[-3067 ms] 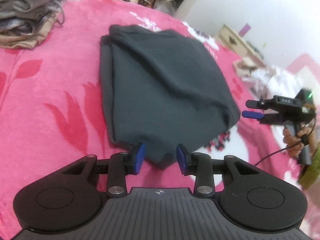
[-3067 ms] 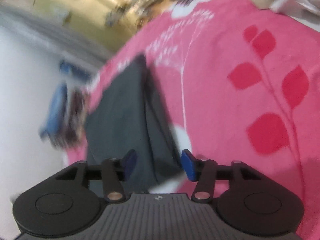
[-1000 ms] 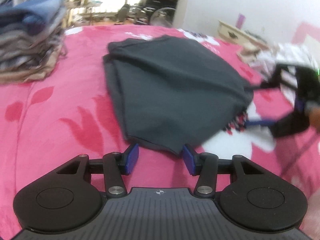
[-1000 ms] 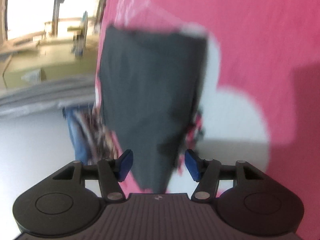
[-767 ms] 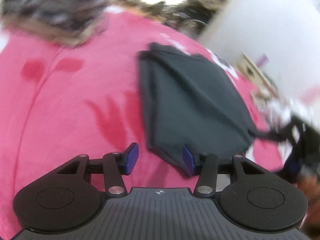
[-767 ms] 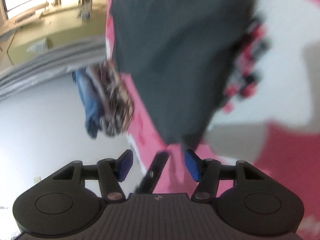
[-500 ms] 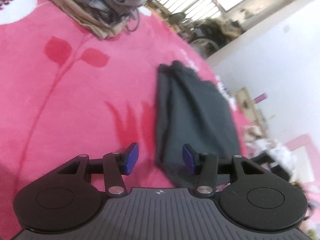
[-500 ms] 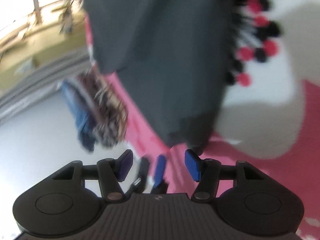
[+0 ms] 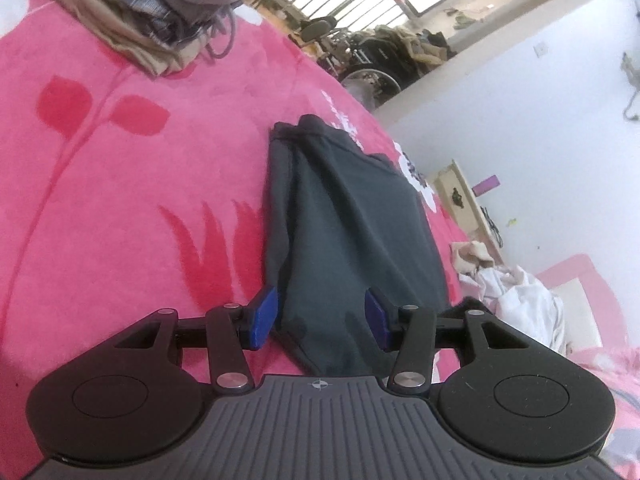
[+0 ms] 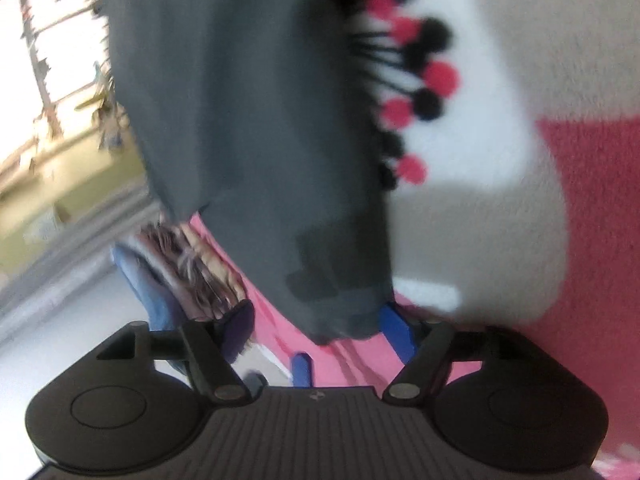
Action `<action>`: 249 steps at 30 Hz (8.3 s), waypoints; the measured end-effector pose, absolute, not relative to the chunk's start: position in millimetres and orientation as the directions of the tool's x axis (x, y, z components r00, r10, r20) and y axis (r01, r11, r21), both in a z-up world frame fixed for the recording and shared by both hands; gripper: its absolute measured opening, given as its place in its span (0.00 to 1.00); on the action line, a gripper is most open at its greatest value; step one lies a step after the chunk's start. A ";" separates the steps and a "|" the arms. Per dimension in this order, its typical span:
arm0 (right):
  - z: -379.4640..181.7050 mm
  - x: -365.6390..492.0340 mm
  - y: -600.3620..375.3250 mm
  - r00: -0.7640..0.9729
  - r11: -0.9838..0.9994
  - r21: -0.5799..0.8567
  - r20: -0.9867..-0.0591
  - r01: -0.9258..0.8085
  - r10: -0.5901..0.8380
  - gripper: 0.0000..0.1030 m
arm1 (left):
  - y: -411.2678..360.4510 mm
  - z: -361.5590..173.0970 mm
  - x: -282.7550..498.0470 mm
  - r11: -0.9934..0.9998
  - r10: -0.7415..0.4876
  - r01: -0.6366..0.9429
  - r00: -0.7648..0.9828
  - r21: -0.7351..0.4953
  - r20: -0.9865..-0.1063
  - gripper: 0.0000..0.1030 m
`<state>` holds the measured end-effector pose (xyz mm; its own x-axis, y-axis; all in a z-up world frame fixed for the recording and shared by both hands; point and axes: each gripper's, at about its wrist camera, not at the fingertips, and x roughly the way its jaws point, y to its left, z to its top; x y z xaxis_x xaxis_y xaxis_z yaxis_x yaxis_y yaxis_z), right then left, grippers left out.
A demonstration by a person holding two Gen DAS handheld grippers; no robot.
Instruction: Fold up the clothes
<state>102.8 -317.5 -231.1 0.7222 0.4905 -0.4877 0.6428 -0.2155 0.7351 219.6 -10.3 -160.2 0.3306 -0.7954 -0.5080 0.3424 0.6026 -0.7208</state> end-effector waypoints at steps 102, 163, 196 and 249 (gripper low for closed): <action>-224.1 85.2 -326.7 0.767 0.046 0.932 -0.322 0.359 0.555 0.38 | -81.2 -258.8 286.1 0.200 -0.976 -0.052 0.075 -0.978 -0.204 0.14; 111.8 215.0 -371.5 0.774 0.403 0.897 -0.121 -0.183 0.621 0.18 | -38.6 112.7 316.2 0.470 -0.879 0.413 0.297 -0.780 -0.372 0.05; -2.0 440.7 -272.5 0.783 0.557 0.799 -0.489 0.226 0.384 0.65 | 164.5 22.1 564.4 0.749 -0.611 0.112 0.497 -0.653 -0.616 0.58; 179.2 126.2 -124.0 0.789 0.999 -0.041 -0.614 -0.001 -0.025 1.00 | 78.9 139.5 181.8 0.978 -0.049 -0.092 0.767 -0.185 -0.640 1.00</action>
